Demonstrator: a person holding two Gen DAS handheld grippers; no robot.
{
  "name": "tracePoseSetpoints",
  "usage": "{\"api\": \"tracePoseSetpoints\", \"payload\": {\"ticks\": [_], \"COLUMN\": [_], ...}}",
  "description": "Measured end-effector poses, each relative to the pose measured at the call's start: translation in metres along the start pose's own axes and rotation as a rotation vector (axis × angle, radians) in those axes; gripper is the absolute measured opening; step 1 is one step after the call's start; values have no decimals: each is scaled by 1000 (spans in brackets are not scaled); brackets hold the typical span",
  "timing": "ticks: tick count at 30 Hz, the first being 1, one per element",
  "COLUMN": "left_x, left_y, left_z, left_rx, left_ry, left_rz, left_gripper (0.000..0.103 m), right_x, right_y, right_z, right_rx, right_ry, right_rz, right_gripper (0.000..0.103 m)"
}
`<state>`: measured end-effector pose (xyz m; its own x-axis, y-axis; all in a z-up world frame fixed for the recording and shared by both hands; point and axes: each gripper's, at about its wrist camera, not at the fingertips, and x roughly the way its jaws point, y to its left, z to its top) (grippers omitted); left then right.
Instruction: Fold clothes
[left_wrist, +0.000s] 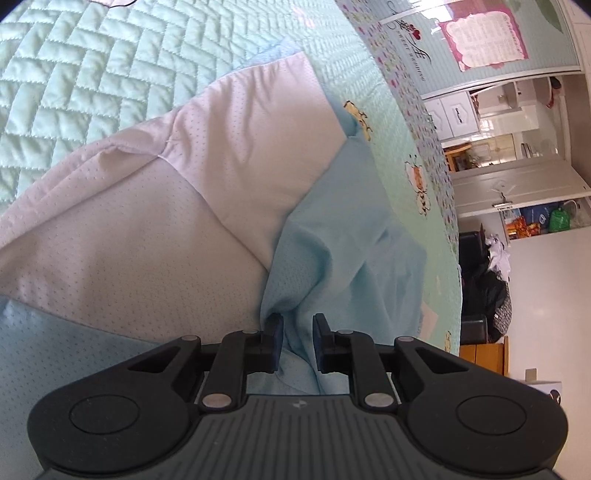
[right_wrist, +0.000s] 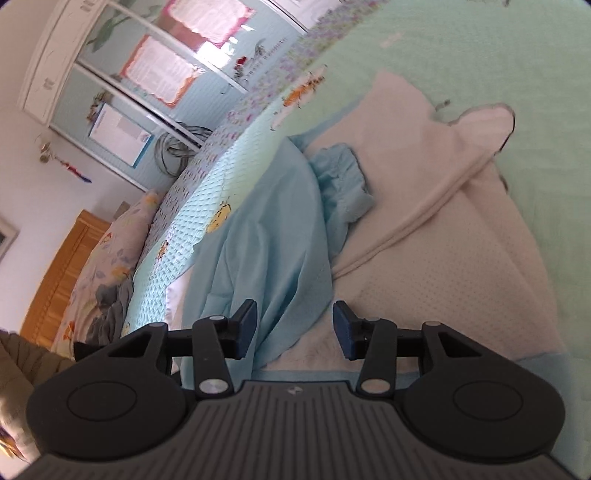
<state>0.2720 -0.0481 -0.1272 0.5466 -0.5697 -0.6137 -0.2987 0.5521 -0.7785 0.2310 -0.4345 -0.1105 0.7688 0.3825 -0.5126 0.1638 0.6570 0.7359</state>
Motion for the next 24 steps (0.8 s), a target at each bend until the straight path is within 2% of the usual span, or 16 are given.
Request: {"api": "tracePoseSetpoints", "payload": {"ticks": [1,3,4,7,11,16,19,21,23,24], "left_x": [3,5,4,-3,-12,-22,-25,-21,-15,-11], "left_y": [0,0,0,1,14,23,18,10,1,-3], "left_z": [1,3,3,5,10,13,14,16,18,19], "left_rx": [-8,-10,-9,7,-32,-61,-41,-18,14,31], "left_ry": [0,-6,-13,-59,-90,-112,-101,-74,-59,-53], "left_rz": [0,0,0,13,19,0,-33,-61,-51,-36], "left_gripper": [18,15,14,10,9,9,19,21,23,23], "right_x": [4,9,9,0,-19,-19,-21,-22,-26,-28], "right_y": [-1,-3,-3,-6,-15,-24,-28,-27,-23,-20], "right_z": [0,0,0,-1,2,2,3,3,1,1], "right_rx": [14,36,40,42,66,75,110,116,98,83], "right_ry": [2,-3,-2,-40,-102,-101,-98,-81,-90,-97], "right_rz": [3,11,10,-9,-28,-58,-40,-25,-28,-32], "right_gripper": [46,28,1,2,2,2,9,18,32,34]}}
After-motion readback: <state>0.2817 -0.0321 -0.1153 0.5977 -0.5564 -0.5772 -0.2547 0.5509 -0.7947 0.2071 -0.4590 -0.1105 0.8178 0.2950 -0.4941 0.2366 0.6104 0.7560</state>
